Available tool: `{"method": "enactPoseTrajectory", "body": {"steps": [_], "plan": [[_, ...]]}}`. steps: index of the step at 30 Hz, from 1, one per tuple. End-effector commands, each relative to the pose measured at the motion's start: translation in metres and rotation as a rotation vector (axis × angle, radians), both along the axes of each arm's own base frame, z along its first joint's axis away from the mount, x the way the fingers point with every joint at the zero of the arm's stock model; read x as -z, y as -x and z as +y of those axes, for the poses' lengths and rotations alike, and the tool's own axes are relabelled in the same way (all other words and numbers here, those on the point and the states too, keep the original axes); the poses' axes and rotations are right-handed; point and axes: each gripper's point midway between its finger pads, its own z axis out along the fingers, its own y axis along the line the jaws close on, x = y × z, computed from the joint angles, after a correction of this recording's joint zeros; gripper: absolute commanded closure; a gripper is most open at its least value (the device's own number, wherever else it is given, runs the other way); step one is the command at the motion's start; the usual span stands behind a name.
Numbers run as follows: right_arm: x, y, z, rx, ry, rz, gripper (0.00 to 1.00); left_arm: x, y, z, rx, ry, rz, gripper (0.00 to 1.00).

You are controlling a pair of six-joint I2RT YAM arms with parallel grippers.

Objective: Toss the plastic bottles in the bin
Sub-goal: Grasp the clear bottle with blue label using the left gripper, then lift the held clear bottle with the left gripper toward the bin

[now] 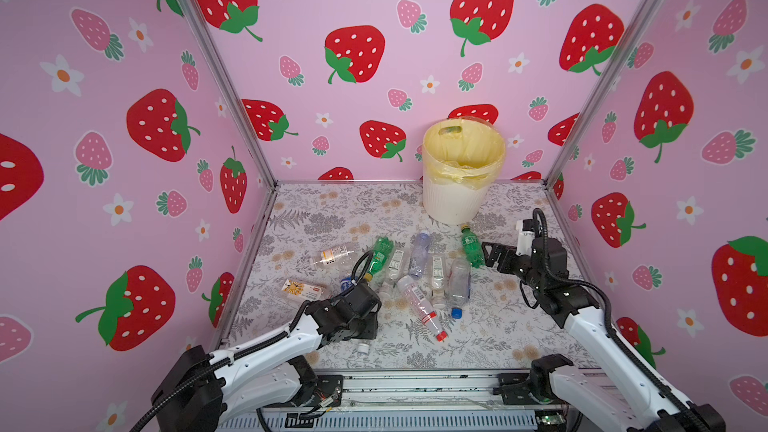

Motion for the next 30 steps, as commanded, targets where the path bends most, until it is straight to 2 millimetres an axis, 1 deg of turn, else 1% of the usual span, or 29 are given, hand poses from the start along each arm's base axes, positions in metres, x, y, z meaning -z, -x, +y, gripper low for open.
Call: {"method": "enactPoseTrajectory", "body": {"steps": [1,4,8,11,15,20,24,25,26,30], "plan": [[0.003,0.003,-0.001,0.006,-0.001,0.009,0.01,-0.003,0.008,0.010,-0.014,-0.009,0.000,0.48],[0.004,0.004,-0.002,0.008,-0.004,0.008,0.01,-0.012,0.008,0.011,-0.024,0.019,-0.027,0.48],[0.008,0.004,-0.002,0.011,-0.005,0.008,0.01,-0.026,0.008,0.007,0.012,0.059,-0.056,0.48],[0.010,0.003,-0.001,0.010,-0.009,0.012,0.01,-0.035,0.005,0.011,0.006,0.046,-0.086,0.47],[0.015,0.003,0.000,0.000,0.002,0.030,0.01,-0.049,-0.001,0.014,0.006,0.026,-0.128,0.44],[0.023,0.005,-0.001,-0.001,0.011,0.049,0.01,-0.071,-0.013,0.006,-0.001,0.052,-0.175,0.44],[0.029,0.006,-0.002,0.002,0.014,0.057,0.01,-0.084,-0.022,-0.008,0.009,0.092,-0.199,0.44],[0.039,0.005,-0.001,0.003,0.026,0.088,0.01,-0.087,-0.024,-0.012,0.019,0.098,-0.205,0.43],[0.039,0.005,-0.001,0.002,0.028,0.090,0.01,-0.091,-0.027,-0.015,0.031,0.101,-0.216,0.43],[0.041,0.004,-0.002,0.002,0.033,0.096,0.01,-0.112,-0.045,-0.023,0.041,0.081,-0.277,0.42]]}}
